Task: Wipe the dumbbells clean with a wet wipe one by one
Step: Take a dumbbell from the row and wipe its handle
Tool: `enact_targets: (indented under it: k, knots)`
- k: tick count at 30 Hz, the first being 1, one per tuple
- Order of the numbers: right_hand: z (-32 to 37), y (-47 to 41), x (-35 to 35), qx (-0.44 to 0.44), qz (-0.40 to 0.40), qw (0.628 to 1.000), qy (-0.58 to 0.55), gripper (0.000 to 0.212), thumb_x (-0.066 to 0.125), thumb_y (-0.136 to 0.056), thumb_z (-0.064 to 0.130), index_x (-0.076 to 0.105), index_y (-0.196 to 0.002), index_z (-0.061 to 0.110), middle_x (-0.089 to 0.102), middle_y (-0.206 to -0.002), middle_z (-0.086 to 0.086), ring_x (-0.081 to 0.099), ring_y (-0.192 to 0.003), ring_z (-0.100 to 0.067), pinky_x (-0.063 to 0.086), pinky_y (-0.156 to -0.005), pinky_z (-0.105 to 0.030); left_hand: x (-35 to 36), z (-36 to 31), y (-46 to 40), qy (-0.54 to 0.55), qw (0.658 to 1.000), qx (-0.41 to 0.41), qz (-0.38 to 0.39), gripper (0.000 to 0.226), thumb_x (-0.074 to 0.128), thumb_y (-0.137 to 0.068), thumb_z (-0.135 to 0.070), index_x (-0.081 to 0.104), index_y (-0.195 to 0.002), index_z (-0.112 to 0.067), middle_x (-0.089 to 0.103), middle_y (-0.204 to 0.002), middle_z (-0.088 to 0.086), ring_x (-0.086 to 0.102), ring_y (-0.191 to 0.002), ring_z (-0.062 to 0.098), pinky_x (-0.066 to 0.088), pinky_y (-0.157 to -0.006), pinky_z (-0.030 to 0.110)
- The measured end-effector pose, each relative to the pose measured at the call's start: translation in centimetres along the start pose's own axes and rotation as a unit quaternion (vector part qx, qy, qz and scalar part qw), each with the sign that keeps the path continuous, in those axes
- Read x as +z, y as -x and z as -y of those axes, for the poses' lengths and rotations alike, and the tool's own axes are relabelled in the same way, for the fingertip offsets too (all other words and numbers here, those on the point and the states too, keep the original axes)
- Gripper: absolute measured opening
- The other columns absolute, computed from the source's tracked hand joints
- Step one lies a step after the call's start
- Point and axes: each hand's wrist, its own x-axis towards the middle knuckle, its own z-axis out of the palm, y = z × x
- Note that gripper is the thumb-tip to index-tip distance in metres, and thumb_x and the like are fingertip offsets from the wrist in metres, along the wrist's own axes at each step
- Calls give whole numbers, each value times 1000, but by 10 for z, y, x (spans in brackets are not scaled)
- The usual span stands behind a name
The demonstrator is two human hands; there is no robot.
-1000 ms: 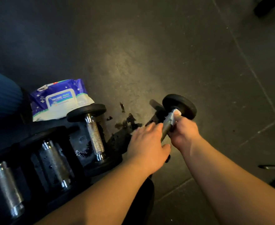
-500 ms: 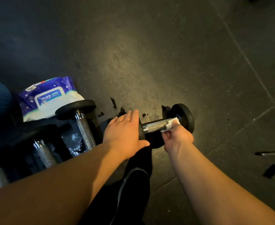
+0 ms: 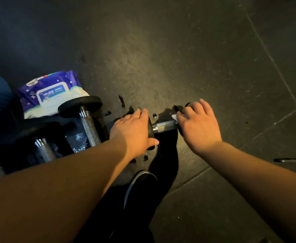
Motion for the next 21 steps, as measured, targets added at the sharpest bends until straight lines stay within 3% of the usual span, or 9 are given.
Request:
enact_targets:
  k: [2, 5, 8, 12, 17, 21]
  knots:
    - [-8, 1, 6, -50, 45, 997, 28, 48, 31, -93, 25, 70, -114, 8, 66, -94, -7, 54, -113, -38, 14, -120, -52, -2, 1, -4, 1, 1000, 1, 15, 107, 62, -80, -69, 7, -156, -19, 23, -161, 4, 32, -143, 26, 32, -114, 44]
    - [-15, 4, 7, -78, 75, 993, 55, 59, 23, -94, 28, 64, -127, 2, 70, -105, -11, 49, -127, -42, 9, -122, -56, -6, 4, -11, 8, 999, 3, 49, 109, 62, -80, -69, 4, -157, -19, 19, -163, 4, 29, -144, 27, 33, -114, 47]
    - [-18, 13, 6, -90, 72, 991, 67, 59, 22, -97, 27, 57, -135, -2, 68, -123, -19, 43, -137, -45, 10, -122, -59, -12, 8, -18, 14, 997, 2, 73, 110, 62, -79, -70, 4, -157, -19, 19, -163, 5, 30, -144, 27, 34, -114, 48]
    - [-21, 25, 10, -105, 51, 991, 67, 51, 29, -99, 20, 58, -133, -4, 65, -128, -22, 40, -140, -47, 9, -122, -61, -18, 10, -26, 9, 996, 1, 84, 107, 62, -76, -73, 13, -155, -18, 33, -157, 6, 40, -138, 28, 39, -109, 47]
    - [-21, 12, 12, -78, 81, 991, 77, 57, 22, -99, 24, 53, -139, -2, 65, -130, -18, 32, -146, -42, 4, -123, -59, -24, 6, -28, -1, 995, -6, 96, 108, 62, -79, -70, 9, -157, -18, 29, -159, 7, 38, -140, 27, 38, -112, 45]
    - [-26, -13, 4, -94, 144, 981, 86, 59, 25, -94, 28, 51, -144, 10, 65, -132, -5, 23, -150, -35, -1, -122, -58, -27, 6, -29, 2, 994, -10, 107, 105, 63, -79, -69, 13, -156, -17, 34, -156, 8, 41, -137, 27, 40, -110, 44]
